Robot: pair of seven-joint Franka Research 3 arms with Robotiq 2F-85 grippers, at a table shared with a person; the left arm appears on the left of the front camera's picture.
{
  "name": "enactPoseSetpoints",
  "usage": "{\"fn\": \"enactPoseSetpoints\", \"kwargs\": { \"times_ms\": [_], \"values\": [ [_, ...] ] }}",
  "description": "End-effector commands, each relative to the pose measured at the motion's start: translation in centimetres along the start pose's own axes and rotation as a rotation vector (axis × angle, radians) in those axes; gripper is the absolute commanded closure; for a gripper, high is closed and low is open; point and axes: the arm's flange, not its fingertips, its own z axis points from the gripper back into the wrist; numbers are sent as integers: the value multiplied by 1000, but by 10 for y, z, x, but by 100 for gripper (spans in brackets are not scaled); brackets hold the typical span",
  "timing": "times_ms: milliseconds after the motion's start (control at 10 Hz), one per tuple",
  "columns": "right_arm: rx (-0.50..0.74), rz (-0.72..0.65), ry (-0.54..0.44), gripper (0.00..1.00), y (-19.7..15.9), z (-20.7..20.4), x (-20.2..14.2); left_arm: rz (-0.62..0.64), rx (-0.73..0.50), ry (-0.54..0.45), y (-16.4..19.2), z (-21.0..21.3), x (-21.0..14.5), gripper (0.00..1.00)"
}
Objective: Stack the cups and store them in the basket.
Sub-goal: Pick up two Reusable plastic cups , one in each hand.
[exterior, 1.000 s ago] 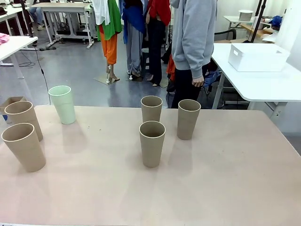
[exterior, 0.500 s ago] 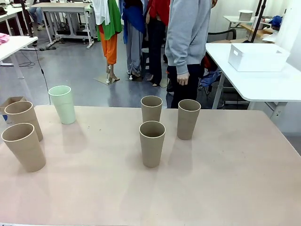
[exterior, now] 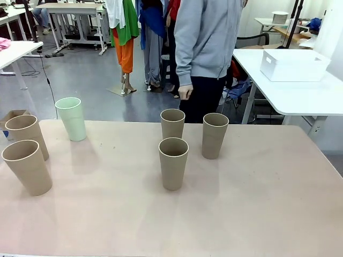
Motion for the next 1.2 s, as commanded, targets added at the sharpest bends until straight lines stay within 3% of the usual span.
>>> {"fn": "enactPoseSetpoints", "kwargs": {
  "times_ms": [0,1100],
  "values": [
    [4,25,-22,0,-3,1,2,-21,-1,-25,3,2,1,0],
    [4,25,-22,0,-3,1,2,-21,-1,-25,3,2,1,0]
  ]
}}
